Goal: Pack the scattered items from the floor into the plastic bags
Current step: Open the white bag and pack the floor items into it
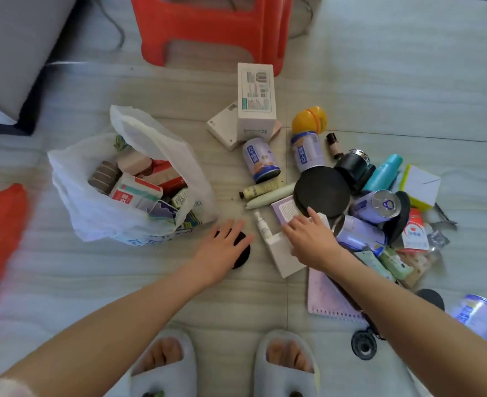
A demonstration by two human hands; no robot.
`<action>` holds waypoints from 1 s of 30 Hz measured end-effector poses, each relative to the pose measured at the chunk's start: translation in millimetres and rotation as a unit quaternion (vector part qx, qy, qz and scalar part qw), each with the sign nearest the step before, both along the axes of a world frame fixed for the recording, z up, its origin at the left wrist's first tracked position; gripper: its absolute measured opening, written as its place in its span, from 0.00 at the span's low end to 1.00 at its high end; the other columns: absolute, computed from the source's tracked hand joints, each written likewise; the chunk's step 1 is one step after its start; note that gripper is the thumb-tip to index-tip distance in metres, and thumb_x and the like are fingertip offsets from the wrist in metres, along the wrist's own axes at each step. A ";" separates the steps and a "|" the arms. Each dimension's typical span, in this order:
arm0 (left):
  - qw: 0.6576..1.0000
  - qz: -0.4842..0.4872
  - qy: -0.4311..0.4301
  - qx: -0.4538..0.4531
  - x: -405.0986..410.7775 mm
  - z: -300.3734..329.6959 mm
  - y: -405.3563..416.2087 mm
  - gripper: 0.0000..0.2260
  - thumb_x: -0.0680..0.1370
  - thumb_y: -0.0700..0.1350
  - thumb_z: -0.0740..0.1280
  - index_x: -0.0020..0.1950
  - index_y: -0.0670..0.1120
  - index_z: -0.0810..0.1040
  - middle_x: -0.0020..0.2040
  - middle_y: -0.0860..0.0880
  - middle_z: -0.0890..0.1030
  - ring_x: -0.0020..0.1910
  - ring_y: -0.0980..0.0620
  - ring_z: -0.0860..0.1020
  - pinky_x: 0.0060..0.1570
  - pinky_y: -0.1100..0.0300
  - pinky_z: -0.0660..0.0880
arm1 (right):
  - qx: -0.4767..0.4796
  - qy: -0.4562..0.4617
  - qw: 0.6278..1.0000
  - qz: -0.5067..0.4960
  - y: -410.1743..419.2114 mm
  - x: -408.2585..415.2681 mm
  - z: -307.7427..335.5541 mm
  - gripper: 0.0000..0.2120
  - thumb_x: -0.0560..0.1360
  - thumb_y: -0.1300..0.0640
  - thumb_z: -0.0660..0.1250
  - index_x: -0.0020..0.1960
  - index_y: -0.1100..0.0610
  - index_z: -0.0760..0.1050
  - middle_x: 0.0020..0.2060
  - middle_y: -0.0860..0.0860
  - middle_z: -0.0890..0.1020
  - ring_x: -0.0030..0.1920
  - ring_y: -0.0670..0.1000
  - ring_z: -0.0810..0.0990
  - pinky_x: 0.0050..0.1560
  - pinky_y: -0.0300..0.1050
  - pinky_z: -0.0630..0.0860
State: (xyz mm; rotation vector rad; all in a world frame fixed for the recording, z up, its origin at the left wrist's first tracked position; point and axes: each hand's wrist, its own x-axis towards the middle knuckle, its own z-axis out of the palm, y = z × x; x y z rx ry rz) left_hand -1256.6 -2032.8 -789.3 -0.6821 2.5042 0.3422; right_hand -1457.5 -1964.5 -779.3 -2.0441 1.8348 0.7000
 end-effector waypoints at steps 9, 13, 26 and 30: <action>0.974 0.203 -0.027 0.102 6.3 -5.8 -9.3 0.33 0.69 0.51 0.73 0.68 0.43 0.62 0.66 0.42 0.66 0.65 0.43 0.65 0.62 0.51 0.68 | -0.001 -0.048 0.999 -0.016 7.1 10.0 7.1 0.19 0.75 0.52 0.62 0.64 0.56 0.66 0.61 0.55 0.71 0.62 0.56 0.69 0.61 0.50 0.65; 0.922 0.314 0.041 0.222 36.1 21.9 -8.3 0.23 0.71 0.49 0.71 0.61 0.46 0.65 0.59 0.44 0.75 0.55 0.47 0.75 0.51 0.56 0.73 | -0.007 -0.166 0.972 -0.169 12.7 33.7 33.0 0.17 0.76 0.50 0.62 0.62 0.55 0.69 0.58 0.54 0.76 0.56 0.55 0.74 0.54 0.49 0.71; 0.698 0.618 0.362 -0.008 123.0 121.3 -95.9 0.22 0.73 0.46 0.70 0.64 0.45 0.67 0.56 0.43 0.77 0.54 0.44 0.76 0.48 0.57 0.70 | -0.080 -0.518 0.695 -0.492 -126.6 152.3 124.7 0.09 0.73 0.51 0.67 0.44 0.57 0.74 0.39 0.52 0.80 0.36 0.51 0.78 0.38 0.49 0.79; 0.749 0.586 0.303 -0.059 114.7 106.2 -114.0 0.22 0.74 0.48 0.68 0.64 0.43 0.66 0.56 0.41 0.78 0.53 0.41 0.76 0.56 0.50 0.71 | -0.081 -0.547 0.572 -0.606 -166.2 160.1 109.3 0.07 0.75 0.57 0.66 0.48 0.60 0.72 0.45 0.56 0.80 0.33 0.51 0.79 0.46 0.53 0.82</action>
